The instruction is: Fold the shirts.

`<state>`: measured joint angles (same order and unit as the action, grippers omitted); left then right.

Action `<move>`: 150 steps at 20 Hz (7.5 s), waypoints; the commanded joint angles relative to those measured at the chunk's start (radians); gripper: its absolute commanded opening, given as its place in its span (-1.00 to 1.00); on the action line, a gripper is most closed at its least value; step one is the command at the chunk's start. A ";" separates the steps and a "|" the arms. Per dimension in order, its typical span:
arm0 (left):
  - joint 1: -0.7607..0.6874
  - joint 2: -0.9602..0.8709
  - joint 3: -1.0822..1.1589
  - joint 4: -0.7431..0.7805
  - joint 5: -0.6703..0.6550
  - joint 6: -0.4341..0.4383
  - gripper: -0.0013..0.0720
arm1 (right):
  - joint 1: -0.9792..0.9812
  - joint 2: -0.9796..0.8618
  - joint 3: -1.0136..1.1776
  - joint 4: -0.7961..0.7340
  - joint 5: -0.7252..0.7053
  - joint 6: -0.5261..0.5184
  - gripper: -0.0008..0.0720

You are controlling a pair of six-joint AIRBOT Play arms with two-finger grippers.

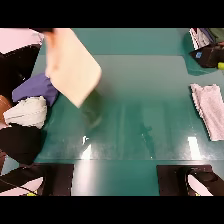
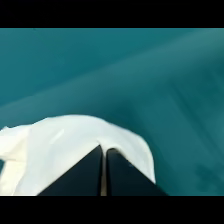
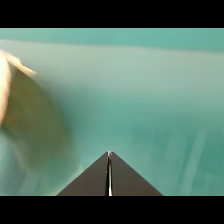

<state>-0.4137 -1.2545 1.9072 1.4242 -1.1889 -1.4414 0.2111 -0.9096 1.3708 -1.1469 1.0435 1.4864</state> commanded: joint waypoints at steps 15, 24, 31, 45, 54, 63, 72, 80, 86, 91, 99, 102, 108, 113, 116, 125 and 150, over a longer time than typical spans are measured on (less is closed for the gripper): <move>0.286 -0.195 -0.373 -0.139 0.119 -0.112 0.51 | 0.000 -0.001 0.062 -0.005 0.133 -0.003 -0.93; 0.407 -0.436 -0.535 -0.461 0.206 0.044 0.52 | 0.000 -0.001 0.061 -0.005 0.134 -0.002 -0.93; 0.312 -0.498 -0.535 -0.489 0.307 0.063 0.52 | 0.000 -0.001 0.061 -0.005 0.136 -0.002 -0.93; 0.465 -0.303 -0.364 -0.353 0.144 0.092 -0.90 | -0.159 -0.023 -0.592 0.035 0.185 0.146 0.35; 0.463 -0.304 -0.365 -0.354 0.124 0.089 -0.90 | -0.021 -0.388 -0.624 0.387 -0.103 -0.093 0.25; 0.465 -0.243 -0.354 -0.330 0.136 0.089 -0.90 | 0.032 -0.544 -0.309 0.278 -0.092 -0.125 -0.94; 0.464 0.223 -0.064 -0.259 0.123 0.089 -0.90 | -0.179 -0.069 0.177 0.097 0.134 -0.114 -0.94; 0.464 0.536 -0.014 -0.281 0.125 0.084 -0.90 | -0.403 0.133 0.435 0.097 0.262 -0.114 -0.94; 0.464 0.426 -0.018 -0.279 -0.014 0.085 -0.90 | -0.467 -0.010 0.505 0.105 0.433 -0.088 -0.94; 0.464 0.186 -0.247 -0.280 -0.091 0.085 -0.90 | -0.240 -0.225 0.259 -0.054 0.456 -0.012 -0.94; 0.466 -0.253 -0.464 -0.278 0.195 0.167 -0.90 | -0.135 -0.635 0.174 -0.080 0.244 0.006 -0.94; 0.467 -0.286 -0.444 -0.279 0.277 0.155 -0.77 | -0.134 -0.731 0.293 -0.017 0.251 0.006 -0.68; 0.549 -0.243 -0.367 -0.275 -0.061 0.106 0.41 | -0.156 -0.692 0.362 0.083 0.308 -0.011 0.06; 0.626 0.002 -0.718 -0.251 -0.101 0.105 0.41 | -0.159 -0.464 0.081 0.083 0.346 -0.078 0.05; 0.626 0.168 -1.016 -0.250 -0.060 0.054 0.41 | -0.161 -0.335 -0.076 0.084 0.334 -0.078 0.05; 0.626 0.308 -1.408 -0.356 0.109 0.009 0.41 | -0.161 -0.126 -0.212 0.083 0.266 -0.078 0.05; 0.571 0.379 -1.328 -0.500 0.134 0.088 -0.90 | -0.768 -0.085 -0.920 0.077 0.290 -0.120 0.25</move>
<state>0.1577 -0.8795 0.5713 0.9298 -1.0519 -1.3556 -0.4984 -0.9615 0.5625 -1.0893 1.3914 1.3846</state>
